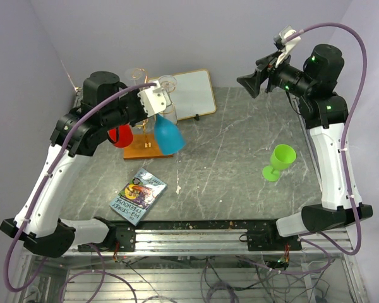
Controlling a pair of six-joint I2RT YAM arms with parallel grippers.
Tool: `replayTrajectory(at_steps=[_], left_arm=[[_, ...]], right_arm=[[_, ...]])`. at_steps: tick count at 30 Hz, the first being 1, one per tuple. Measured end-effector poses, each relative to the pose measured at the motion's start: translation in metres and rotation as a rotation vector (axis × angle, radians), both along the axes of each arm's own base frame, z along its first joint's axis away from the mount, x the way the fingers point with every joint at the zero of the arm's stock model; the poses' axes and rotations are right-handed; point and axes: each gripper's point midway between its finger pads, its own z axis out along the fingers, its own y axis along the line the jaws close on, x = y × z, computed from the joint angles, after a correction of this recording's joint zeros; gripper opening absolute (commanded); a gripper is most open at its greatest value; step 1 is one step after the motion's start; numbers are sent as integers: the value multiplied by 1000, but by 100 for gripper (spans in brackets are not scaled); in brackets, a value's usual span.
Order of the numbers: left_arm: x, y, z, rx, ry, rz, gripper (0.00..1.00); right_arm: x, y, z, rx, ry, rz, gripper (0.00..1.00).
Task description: Place the wine glass upside down on the wine glass rack
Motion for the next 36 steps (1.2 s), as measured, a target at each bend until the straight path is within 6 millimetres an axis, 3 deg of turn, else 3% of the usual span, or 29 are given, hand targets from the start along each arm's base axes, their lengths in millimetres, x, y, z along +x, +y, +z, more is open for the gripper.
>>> replayTrajectory(at_steps=[14, 36], left_arm=[[14, 5, -33, 126, 14, 59, 7], [33, 29, -36, 248, -68, 190, 7]], right_arm=[[1, -4, -4, 14, 11, 5, 84], [1, -7, -4, 32, 18, 15, 85]])
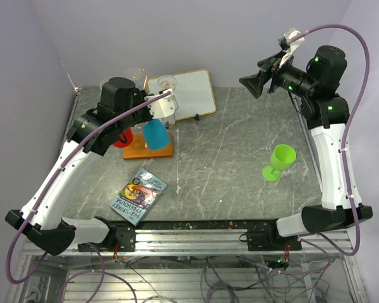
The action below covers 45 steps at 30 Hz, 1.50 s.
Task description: Place the wine glass upside down on the wine glass rack
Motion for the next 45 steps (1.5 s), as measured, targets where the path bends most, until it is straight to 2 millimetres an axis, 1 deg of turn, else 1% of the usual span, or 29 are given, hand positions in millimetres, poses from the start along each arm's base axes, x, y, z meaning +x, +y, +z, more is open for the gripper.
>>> replayTrajectory(at_steps=[10, 23, 37, 45], left_arm=[[3, 3, -2, 49, -9, 2, 7], [3, 12, -6, 110, -6, 16, 7], [-6, 21, -10, 193, 14, -8, 7], [-10, 25, -3, 203, 3, -14, 7]], right_arm=[[1, -2, 0, 0, 1, -2, 85], [4, -10, -3, 6, 10, -18, 85], [6, -15, -7, 8, 21, -21, 85], [7, -18, -6, 14, 20, -24, 85]])
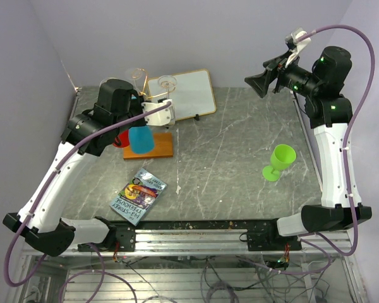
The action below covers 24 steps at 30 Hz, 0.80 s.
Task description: Place the wine glass upside down on the wine glass rack
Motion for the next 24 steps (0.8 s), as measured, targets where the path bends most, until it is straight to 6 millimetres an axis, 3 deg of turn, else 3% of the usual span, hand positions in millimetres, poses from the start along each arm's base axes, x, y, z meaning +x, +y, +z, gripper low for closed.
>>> replayTrajectory(at_steps=[24], left_arm=[[-22, 0, 14, -1, 25, -74, 7]], right_arm=[[1, -4, 0, 0, -2, -3, 88]])
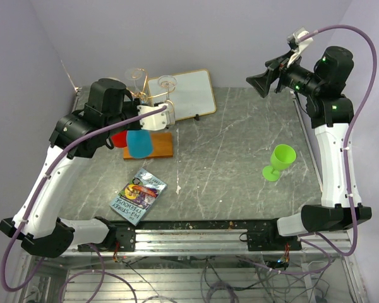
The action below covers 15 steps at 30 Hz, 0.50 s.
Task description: Place the wine glass upside down on the wine glass rack
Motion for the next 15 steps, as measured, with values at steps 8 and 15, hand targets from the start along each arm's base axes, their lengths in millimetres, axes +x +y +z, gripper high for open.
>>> replayTrajectory(at_steps=[8, 15], left_arm=[[-11, -5, -4, 4, 42, -57, 7], [-13, -8, -6, 7, 52, -85, 7]], right_arm=[[8, -14, 0, -13, -8, -70, 100], [19, -34, 1, -8, -9, -165, 100]])
